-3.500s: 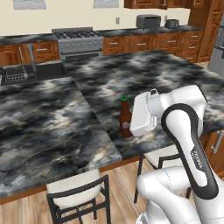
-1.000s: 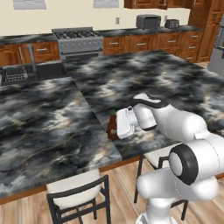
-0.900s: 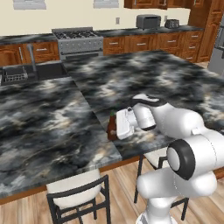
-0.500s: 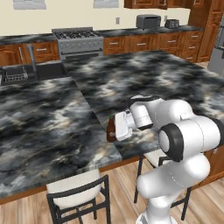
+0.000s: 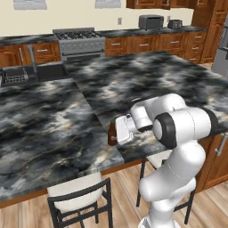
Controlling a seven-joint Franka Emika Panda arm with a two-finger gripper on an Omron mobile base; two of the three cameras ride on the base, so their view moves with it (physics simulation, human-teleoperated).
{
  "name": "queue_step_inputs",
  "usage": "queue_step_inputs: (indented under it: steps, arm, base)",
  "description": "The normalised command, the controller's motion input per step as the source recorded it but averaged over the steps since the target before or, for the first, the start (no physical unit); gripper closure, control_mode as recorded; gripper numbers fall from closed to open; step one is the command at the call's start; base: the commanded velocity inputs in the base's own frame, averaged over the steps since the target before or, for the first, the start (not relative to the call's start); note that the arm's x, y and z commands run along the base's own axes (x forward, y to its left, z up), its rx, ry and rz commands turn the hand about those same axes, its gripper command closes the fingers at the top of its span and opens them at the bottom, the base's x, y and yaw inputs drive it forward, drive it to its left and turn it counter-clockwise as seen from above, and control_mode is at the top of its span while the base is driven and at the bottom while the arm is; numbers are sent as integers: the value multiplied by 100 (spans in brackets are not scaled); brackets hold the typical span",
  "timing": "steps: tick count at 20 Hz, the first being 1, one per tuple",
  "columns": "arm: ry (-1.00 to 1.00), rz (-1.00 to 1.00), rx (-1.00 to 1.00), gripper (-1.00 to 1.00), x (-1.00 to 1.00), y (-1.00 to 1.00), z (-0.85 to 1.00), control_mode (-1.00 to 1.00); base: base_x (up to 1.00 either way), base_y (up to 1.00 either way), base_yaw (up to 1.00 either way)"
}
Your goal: Get the candle and the beer from the cabinet and move them to the dining counter.
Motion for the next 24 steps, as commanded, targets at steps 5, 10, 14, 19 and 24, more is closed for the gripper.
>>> queue_step_inputs:
  steps: [5, 10, 14, 19, 24]
  arm:
    - [0, 3, 0, 100, 23, 1, -30, -100]
    - [0, 3, 0, 100, 23, 3, -34, -100]
    - [0, 3, 0, 100, 22, 1, -35, -100]
    - [-5, 4, 0, -100, -1, 2, -20, -100]
    - [-12, 2, 2, -100, -17, -4, 1, -100]
  base:
    - [0, 0, 0]
    - [0, 0, 0]
    - [0, 0, 0]
    - [0, 0, 0]
    - [0, 0, 0]
